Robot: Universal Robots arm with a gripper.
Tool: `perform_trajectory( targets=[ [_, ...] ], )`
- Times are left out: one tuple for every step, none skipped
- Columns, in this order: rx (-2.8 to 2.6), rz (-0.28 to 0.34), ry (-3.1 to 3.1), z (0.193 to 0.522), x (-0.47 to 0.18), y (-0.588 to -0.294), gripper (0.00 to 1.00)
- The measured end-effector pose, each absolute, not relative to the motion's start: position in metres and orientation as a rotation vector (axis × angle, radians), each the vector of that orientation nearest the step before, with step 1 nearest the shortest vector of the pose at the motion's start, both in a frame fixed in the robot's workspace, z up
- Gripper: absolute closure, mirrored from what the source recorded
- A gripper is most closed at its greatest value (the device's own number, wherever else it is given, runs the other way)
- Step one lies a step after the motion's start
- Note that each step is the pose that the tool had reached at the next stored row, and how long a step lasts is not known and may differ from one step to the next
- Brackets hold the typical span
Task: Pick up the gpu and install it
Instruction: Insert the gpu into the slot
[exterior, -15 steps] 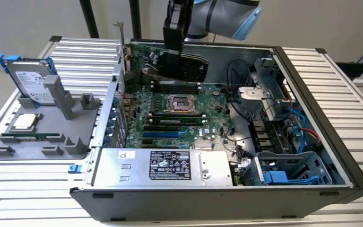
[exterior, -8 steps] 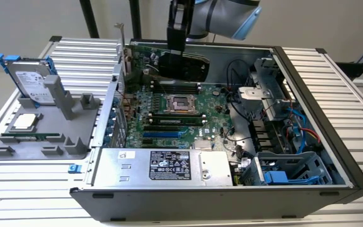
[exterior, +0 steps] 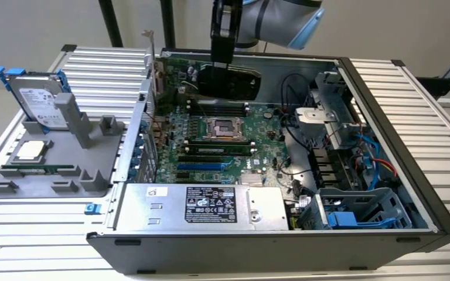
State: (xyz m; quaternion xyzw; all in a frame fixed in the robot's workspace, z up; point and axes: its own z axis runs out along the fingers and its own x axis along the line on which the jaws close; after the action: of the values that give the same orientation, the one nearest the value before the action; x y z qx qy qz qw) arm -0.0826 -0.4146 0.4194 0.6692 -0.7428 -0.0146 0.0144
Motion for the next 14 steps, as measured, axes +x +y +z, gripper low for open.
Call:
perform_trajectory(
  targets=[
    [2.091, -0.045, -2.306, 0.4194, -0.0823, -0.4146, 1.00],
    [2.098, -0.045, -2.299, 0.4194, -0.0821, -0.4146, 1.00],
    [2.105, -0.045, -2.292, 0.4194, -0.0818, -0.4146, 1.00],
    [2.113, -0.045, -2.285, 0.4195, -0.0815, -0.4145, 1.00],
    [2.120, -0.045, -2.278, 0.4194, -0.0812, -0.4145, 1.00],
    [2.127, -0.045, -2.272, 0.4194, -0.0810, -0.4146, 1.00],
    [2.134, -0.045, -2.265, 0.4195, -0.0808, -0.4146, 1.00],
    [2.141, -0.045, -2.258, 0.4194, -0.0805, -0.4146, 1.00],
    [2.148, -0.044, -2.252, 0.4194, -0.0802, -0.4146, 1.00],
    [2.154, -0.044, -2.245, 0.4194, -0.0800, -0.4146, 1.00],
    [2.161, -0.044, -2.238, 0.4194, -0.0798, -0.4146, 1.00],
    [2.163, -0.044, -2.237, 0.4194, -0.0798, -0.4146, 1.00],
    [2.163, -0.044, -2.237, 0.4194, -0.0798, -0.4146, 1.00],
    [2.163, -0.044, -2.237, 0.4195, -0.0798, -0.4146, 1.00]
  ],
)
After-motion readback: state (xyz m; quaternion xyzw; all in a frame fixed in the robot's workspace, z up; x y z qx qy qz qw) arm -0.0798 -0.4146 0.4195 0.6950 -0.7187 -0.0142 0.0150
